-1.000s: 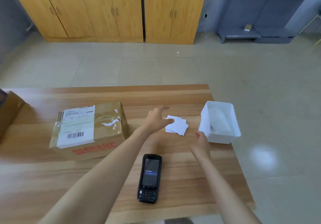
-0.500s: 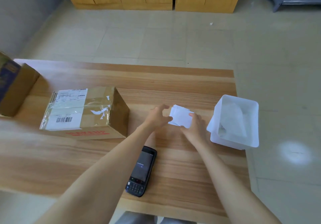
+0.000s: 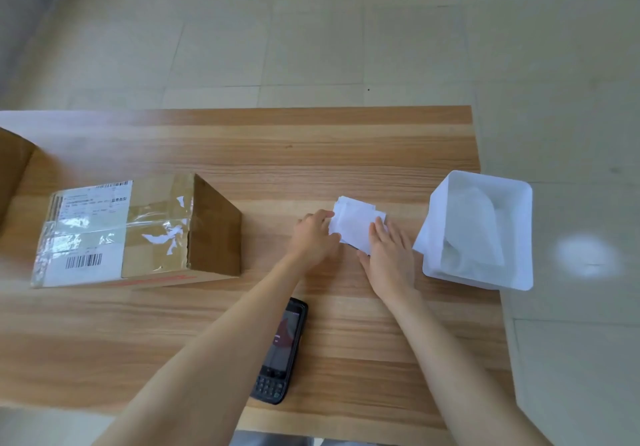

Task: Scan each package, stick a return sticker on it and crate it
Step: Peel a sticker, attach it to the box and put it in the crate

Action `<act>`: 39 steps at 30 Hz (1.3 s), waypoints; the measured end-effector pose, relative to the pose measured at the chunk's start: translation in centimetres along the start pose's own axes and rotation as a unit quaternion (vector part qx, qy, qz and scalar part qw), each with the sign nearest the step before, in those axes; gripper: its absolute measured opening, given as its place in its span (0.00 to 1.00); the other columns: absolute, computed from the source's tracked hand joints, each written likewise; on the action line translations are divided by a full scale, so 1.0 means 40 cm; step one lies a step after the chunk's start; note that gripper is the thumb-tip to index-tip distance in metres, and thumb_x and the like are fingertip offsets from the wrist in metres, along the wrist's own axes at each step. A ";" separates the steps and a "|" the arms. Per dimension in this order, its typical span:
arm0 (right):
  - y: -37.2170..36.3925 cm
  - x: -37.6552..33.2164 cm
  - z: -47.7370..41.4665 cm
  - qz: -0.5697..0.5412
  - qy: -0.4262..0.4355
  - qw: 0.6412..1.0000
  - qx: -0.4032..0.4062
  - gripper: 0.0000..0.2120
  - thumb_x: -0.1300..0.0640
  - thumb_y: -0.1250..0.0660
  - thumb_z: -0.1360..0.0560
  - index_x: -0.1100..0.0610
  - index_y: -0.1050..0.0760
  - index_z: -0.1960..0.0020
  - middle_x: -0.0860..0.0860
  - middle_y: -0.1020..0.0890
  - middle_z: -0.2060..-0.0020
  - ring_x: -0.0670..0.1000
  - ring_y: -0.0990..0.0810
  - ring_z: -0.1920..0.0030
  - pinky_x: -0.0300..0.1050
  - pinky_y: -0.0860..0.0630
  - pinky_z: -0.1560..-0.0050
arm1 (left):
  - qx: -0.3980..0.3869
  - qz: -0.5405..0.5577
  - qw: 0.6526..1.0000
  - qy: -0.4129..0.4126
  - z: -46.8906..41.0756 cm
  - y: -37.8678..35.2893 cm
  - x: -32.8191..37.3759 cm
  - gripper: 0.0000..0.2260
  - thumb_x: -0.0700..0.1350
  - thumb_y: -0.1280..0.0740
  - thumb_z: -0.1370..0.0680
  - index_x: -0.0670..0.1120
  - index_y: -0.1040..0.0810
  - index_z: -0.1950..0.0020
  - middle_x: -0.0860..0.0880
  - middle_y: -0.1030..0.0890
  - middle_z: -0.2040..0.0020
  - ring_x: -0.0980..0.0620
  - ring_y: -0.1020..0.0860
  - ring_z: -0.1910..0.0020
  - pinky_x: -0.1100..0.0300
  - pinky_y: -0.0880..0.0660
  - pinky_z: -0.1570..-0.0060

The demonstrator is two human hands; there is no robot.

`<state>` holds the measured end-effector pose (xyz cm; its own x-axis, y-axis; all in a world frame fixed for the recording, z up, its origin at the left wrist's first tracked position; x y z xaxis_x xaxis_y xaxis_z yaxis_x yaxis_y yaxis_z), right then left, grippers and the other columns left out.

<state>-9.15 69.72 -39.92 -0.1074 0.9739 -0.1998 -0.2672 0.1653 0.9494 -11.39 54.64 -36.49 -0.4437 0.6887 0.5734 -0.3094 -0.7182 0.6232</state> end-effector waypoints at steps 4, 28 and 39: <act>0.004 -0.002 0.000 -0.019 0.014 1.000 0.000 0.23 0.52 0.35 0.22 0.64 0.30 0.32 0.56 0.30 0.30 0.59 0.35 0.29 0.54 0.41 0.29 | -0.007 0.005 1.000 0.002 0.000 0.006 0.000 0.23 0.42 0.33 0.25 0.47 0.31 0.30 0.45 0.27 0.37 0.46 0.31 0.36 0.56 0.33 0.39; 0.259 -0.048 0.007 -0.454 -0.120 0.878 0.098 0.08 0.60 0.39 0.21 0.60 0.22 0.50 0.51 0.19 0.57 0.49 0.21 0.58 0.42 0.28 0.55 | 0.012 0.124 0.987 -0.102 0.078 0.127 0.118 0.26 0.41 0.33 0.24 0.47 0.36 0.27 0.47 0.29 0.32 0.49 0.30 0.35 0.62 0.34 0.44; 0.315 -0.162 0.117 -0.666 -0.149 0.730 -0.046 0.08 0.61 0.32 0.24 0.60 0.22 0.46 0.53 0.17 0.53 0.48 0.18 0.57 0.36 0.24 0.60 | 0.029 0.327 0.938 -0.112 0.182 0.217 0.121 0.12 0.35 0.37 0.23 0.39 0.25 0.39 0.49 0.21 0.57 0.53 0.23 0.60 0.63 0.24 0.61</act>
<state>-7.33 66.22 -25.54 0.5159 -0.0473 -0.8554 -0.0101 0.9981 -0.0613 -10.12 52.46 -24.41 -0.3334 0.1112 0.9362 0.0174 -0.9921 0.1240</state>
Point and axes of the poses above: each hand's wrist, its own z-axis away from the middle knuckle, its own y-axis out of the back of the hand, x = y × z, the point moved 2 cm from there along -z, towards the middle knuckle
